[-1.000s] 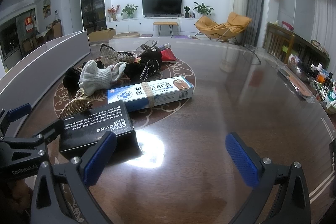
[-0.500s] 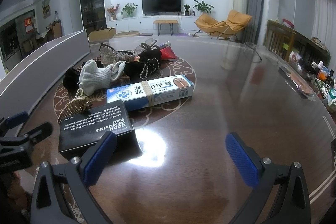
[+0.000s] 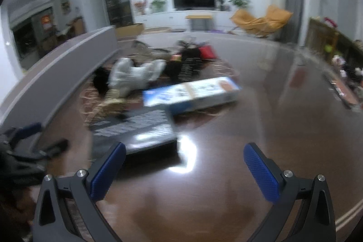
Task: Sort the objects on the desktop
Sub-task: 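Grasp the gold claw hair clip with the left tool while the right tool grasps the black odor-removing bar box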
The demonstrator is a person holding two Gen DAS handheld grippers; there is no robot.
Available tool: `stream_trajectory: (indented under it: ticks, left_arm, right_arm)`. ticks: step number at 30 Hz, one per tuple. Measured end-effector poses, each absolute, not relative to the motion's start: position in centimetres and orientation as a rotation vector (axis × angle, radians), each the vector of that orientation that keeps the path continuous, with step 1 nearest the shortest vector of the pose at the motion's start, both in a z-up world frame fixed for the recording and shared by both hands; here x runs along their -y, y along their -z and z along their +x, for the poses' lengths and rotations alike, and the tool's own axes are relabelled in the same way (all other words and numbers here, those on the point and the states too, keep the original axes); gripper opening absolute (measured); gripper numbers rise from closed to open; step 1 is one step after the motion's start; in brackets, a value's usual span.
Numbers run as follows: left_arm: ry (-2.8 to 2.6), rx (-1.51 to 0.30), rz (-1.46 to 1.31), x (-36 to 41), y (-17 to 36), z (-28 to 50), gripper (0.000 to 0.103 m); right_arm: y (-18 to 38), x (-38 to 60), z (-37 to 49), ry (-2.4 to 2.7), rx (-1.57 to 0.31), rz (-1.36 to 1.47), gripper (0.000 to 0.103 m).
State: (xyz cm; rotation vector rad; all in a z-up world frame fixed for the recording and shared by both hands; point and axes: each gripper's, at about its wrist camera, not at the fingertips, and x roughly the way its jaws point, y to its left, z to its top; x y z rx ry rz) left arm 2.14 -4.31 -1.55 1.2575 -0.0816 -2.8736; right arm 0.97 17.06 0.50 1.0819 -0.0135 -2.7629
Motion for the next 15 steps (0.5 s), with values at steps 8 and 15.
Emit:
stream_trajectory:
  ticks: [8,15]
  left_arm:
    - [2.840,0.047,1.283,6.4,1.3,3.1,0.103]
    - [2.860,0.166,1.336,4.9,1.1,2.5,0.103]
  right_arm:
    - [0.4,-11.6,-0.1,2.647,-0.177,1.128,0.103]
    - [0.4,-15.7,-0.3,2.734,-0.089,1.240,0.103]
